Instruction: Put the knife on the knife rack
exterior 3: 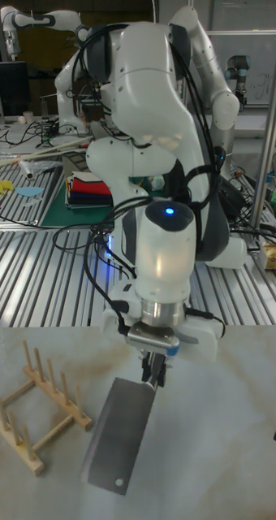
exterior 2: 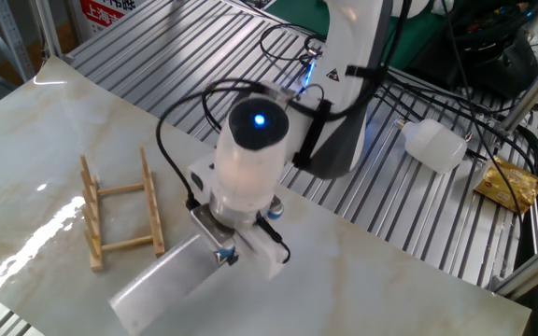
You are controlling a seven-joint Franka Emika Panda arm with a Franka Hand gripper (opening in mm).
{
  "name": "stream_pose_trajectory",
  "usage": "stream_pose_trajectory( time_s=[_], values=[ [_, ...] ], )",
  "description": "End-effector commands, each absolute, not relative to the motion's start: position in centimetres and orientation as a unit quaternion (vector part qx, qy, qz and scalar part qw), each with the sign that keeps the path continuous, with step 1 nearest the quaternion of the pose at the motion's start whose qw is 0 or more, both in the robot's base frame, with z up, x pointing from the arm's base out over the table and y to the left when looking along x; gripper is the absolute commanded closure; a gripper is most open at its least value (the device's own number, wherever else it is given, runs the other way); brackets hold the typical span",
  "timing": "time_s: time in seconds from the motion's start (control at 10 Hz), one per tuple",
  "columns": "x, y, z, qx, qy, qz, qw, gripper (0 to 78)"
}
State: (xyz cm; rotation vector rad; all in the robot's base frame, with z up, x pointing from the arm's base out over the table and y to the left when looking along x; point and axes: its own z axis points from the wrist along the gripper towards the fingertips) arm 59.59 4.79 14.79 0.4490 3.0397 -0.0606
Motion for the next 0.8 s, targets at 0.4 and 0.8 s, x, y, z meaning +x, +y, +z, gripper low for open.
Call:
stream_pose_trajectory(
  time_s=[0.4, 0.8],
  values=[
    [60.4, 2.4, 18.8, 0.202, 0.977, -0.032, 0.063, 75.6],
    [60.3, 0.4, 20.9, 0.204, 0.975, -0.065, 0.067, 75.6]
  ],
)
